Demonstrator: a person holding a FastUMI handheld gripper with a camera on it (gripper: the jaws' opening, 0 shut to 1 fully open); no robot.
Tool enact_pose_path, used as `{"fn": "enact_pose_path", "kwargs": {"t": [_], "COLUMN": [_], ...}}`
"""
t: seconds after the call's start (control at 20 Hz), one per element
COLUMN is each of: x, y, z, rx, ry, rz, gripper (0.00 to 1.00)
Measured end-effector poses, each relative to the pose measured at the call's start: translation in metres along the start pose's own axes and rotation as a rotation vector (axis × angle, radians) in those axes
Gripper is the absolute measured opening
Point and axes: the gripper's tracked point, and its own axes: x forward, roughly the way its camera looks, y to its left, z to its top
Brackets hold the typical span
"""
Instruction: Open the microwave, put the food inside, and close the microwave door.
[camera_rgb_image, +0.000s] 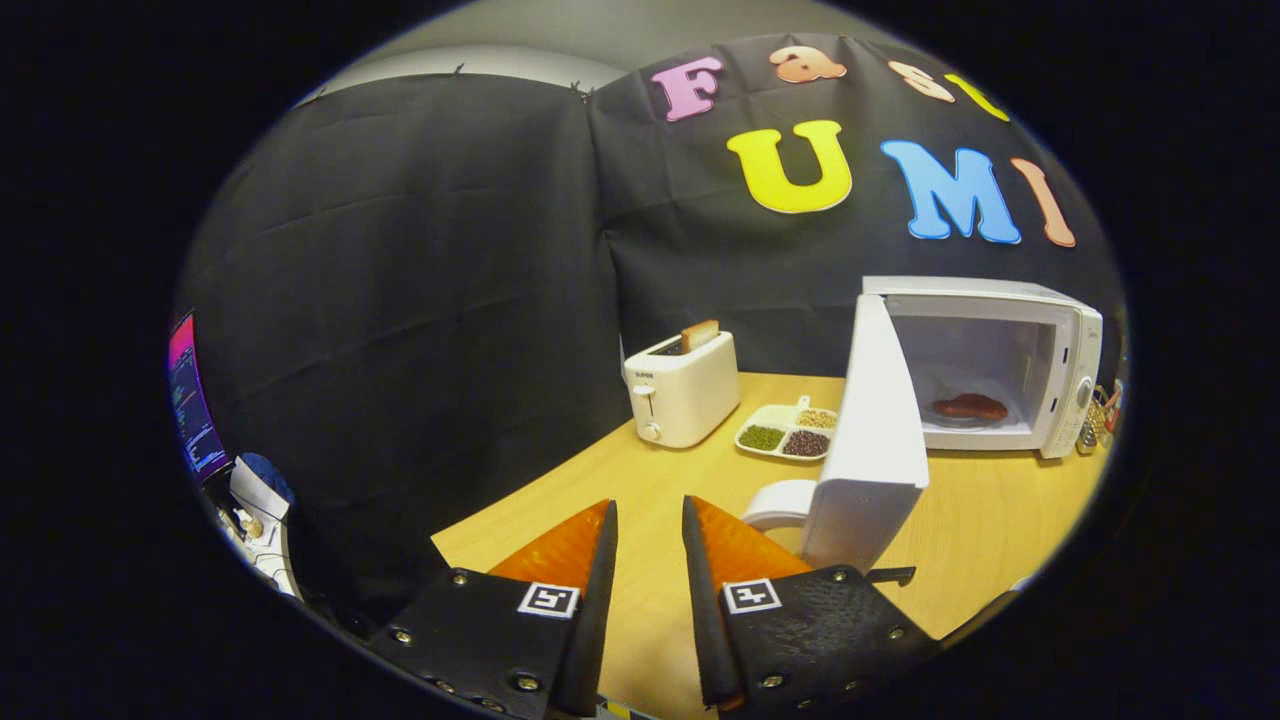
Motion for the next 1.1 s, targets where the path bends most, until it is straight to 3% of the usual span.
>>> {"fn": "enact_pose_path", "kwargs": {"t": [0.1, 0.45, 1.1], "x": [0.002, -0.021, -0.045], "y": [-0.009, -0.042, -0.159], "z": [0.0, -0.001, 0.008], "rx": [-0.002, -0.041, 0.042], "ry": [0.001, -0.001, 0.006], "rz": [0.0, -0.028, -0.222], "gripper": [0.01, 0.01, 0.01]}}
